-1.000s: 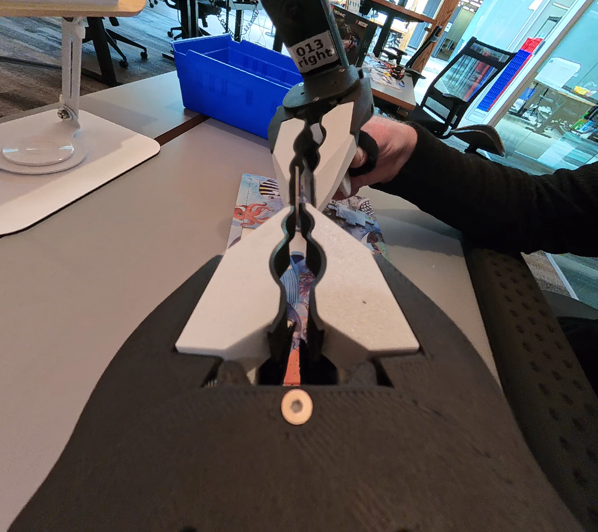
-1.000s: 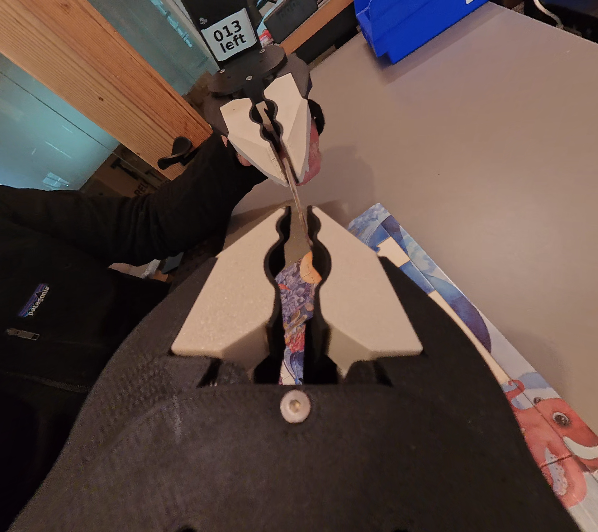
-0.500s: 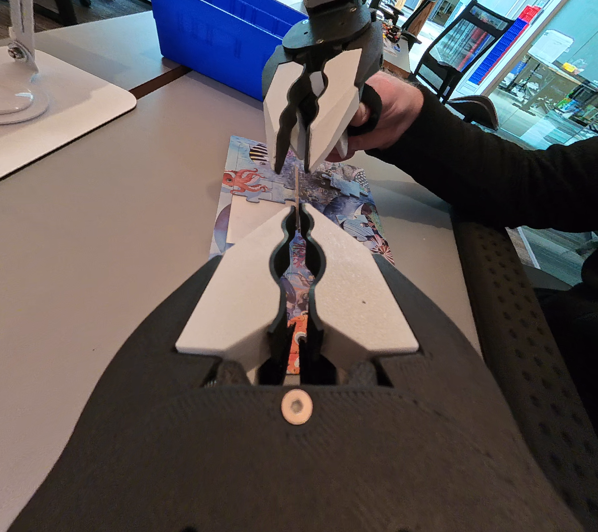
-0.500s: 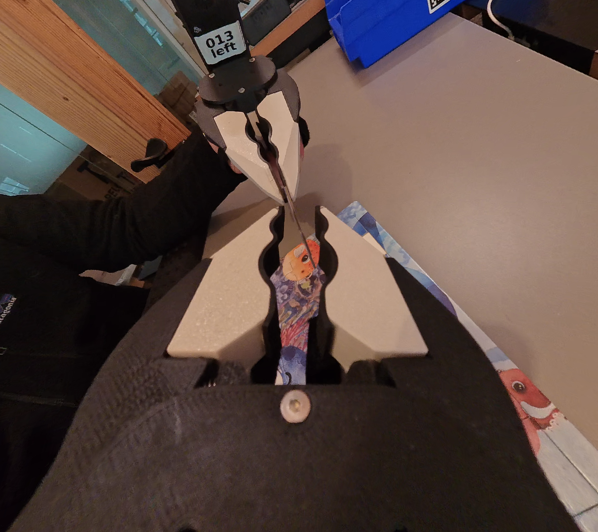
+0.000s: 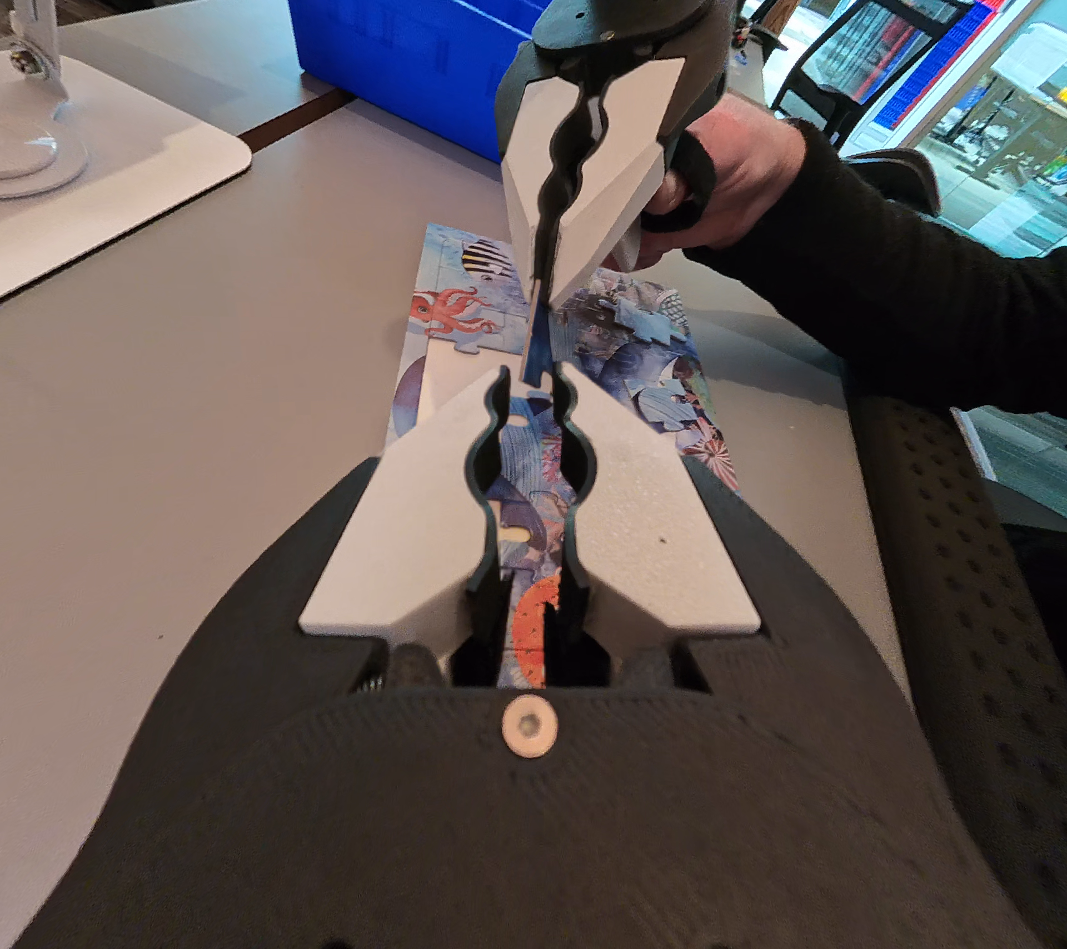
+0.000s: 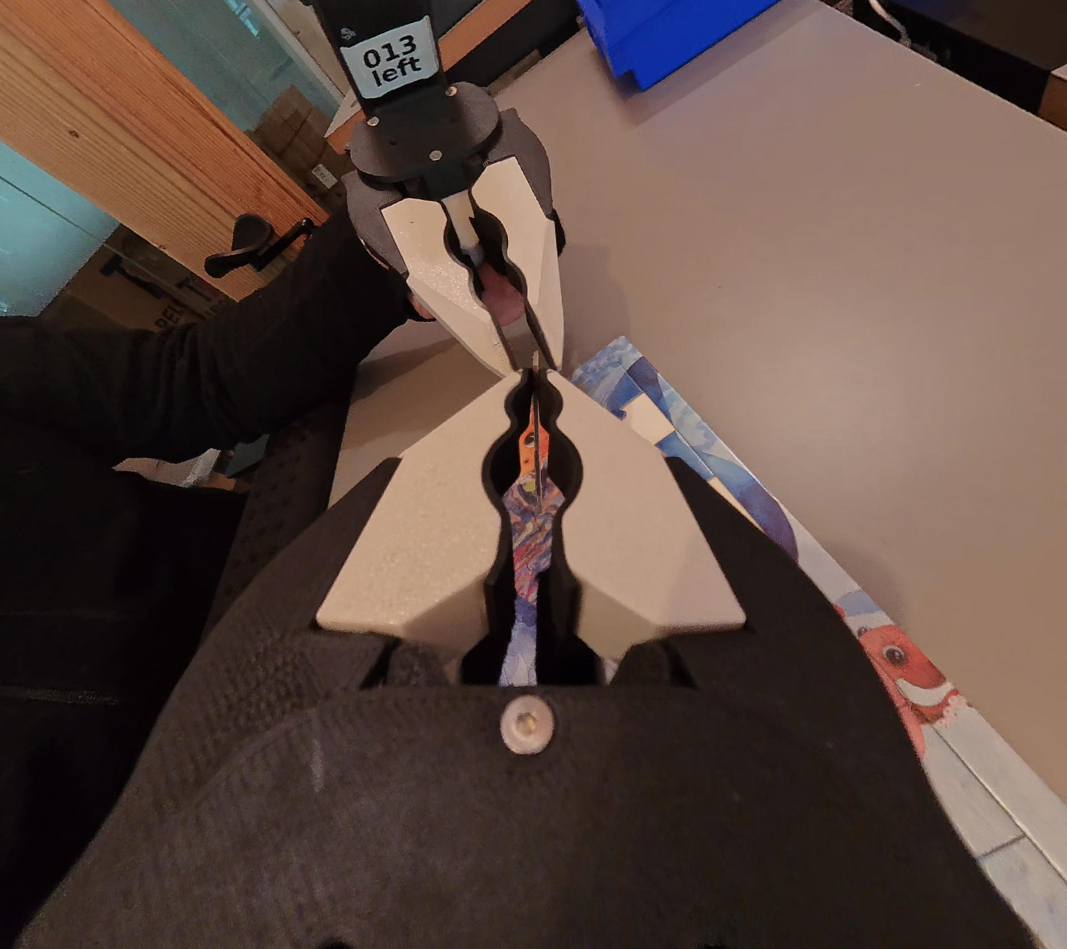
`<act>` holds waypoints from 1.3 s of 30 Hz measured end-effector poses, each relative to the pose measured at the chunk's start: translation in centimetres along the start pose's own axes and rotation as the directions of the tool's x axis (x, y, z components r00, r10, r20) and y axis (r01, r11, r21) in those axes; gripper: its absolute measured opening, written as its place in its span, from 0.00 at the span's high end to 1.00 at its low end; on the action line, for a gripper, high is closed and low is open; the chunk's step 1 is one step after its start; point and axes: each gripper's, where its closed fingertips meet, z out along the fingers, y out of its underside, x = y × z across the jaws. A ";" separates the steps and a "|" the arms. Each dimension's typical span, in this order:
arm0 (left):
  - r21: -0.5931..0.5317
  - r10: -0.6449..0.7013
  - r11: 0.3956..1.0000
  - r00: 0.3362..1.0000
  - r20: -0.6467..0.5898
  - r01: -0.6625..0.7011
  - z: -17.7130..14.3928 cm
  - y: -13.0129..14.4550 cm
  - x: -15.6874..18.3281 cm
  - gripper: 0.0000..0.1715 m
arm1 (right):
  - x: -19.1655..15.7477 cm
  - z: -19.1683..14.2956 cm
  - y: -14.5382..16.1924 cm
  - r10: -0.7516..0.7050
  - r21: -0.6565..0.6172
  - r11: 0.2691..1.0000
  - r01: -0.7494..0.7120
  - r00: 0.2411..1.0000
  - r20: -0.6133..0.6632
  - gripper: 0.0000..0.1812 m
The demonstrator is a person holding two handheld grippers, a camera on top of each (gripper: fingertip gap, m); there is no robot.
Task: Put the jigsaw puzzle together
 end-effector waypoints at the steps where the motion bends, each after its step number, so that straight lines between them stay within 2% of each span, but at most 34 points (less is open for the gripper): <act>1: -0.010 0.002 1.000 1.000 0.017 -0.002 0.0 0.2 -0.3 0.92 | 0.4 -0.1 0.1 0.011 0.000 1.000 -0.011 1.000 -0.009 1.00; 4: -0.029 -0.001 1.000 0.998 0.065 0.003 -0.2 0.7 -1.3 0.88 | 1.8 -0.6 0.5 0.056 0.005 0.998 -0.056 0.997 -0.047 1.00; 11: -0.116 0.019 0.993 0.990 0.142 -0.002 0.0 2.5 -2.9 0.88 | 4.9 -1.1 2.3 0.185 -0.005 0.982 -0.186 0.976 -0.116 1.00; 21: -0.229 0.061 0.973 0.984 0.168 -0.021 1.0 4.8 -3.5 0.87 | 6.5 -0.2 4.3 0.290 -0.043 0.953 -0.299 0.945 -0.152 1.00; 35: -0.310 0.115 0.949 0.979 0.169 -0.058 2.8 6.3 -3.4 0.87 | 7.4 0.4 5.2 0.314 -0.055 0.942 -0.330 0.929 -0.198 1.00; 39: -0.296 0.113 0.954 0.977 0.181 -0.055 2.6 6.0 -3.6 0.87 | 7.1 0.3 4.8 0.303 -0.048 0.947 -0.317 0.934 -0.190 1.00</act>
